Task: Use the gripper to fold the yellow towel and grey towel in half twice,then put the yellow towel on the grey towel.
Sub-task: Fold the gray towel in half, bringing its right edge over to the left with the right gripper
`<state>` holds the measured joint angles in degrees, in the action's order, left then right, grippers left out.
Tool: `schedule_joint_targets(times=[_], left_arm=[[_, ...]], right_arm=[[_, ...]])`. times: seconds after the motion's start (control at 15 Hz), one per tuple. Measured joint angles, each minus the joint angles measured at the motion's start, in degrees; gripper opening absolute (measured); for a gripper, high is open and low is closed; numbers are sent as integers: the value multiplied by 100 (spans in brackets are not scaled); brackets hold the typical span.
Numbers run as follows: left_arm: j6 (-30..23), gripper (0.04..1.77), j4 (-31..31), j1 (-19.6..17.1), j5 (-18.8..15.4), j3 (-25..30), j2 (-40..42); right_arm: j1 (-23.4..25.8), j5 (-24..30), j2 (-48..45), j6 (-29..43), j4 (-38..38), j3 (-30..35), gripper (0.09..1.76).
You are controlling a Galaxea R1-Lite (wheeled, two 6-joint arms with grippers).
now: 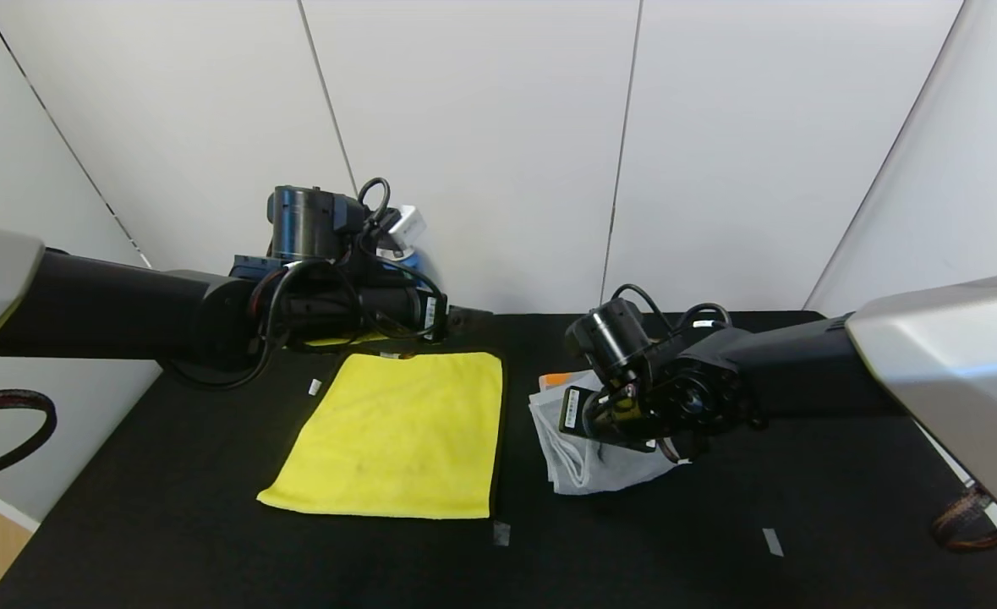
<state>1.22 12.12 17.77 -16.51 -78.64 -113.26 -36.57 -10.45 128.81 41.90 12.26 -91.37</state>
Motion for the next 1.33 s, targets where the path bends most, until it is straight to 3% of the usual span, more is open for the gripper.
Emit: schedule_joint_targets(times=[0.13,0.27,0.4,0.67,0.93,1.33], left_arm=[[0,172,-2,-2,0,0,6],[1,172,-2,-2,0,0,11],[0,172,-2,-2,0,0,17],[1,172,-2,-6,-5,0,37],[-5,172,-5,-15,-10,0,65],[-13,172,-5,-33,-18,6,102]], right_arm=[[33,0,79,-22,-9,-61,13],[59,5,124,-73,-9,-122,51],[57,0,165,-101,-11,-254,78],[-28,0,234,-233,-9,-588,115],[-79,49,394,-233,7,-1023,137],[-269,18,747,-631,13,-1458,155]])
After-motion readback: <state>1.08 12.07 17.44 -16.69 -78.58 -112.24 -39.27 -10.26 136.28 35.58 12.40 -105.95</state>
